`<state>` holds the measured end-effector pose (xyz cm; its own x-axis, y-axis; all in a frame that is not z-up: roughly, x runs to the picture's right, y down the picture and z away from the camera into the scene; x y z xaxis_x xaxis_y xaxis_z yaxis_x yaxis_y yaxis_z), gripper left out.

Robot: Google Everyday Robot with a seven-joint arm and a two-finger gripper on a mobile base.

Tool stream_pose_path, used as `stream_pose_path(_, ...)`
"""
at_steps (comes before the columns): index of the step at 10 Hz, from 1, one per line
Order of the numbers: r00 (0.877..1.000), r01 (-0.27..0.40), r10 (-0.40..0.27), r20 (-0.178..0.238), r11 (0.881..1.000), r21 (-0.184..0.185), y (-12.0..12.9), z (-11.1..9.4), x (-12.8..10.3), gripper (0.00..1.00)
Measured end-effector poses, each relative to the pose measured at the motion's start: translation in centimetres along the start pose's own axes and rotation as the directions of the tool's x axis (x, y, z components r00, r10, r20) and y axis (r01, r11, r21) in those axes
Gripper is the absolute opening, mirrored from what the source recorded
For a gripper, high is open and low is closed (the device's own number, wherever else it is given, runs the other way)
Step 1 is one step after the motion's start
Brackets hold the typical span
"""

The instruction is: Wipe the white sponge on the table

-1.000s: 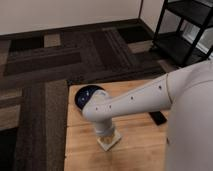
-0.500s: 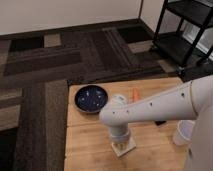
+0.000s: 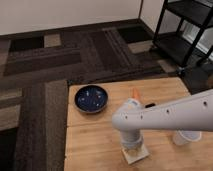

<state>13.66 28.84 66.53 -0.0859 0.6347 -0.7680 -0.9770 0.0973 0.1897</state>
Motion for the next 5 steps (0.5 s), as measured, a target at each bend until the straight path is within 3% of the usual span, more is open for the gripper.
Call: stream_pose_path(5, 0.999, 0.016, -0.015, 0.045, 1.0, -0.014, 0.8, -1.3, -1.8, 0.0)
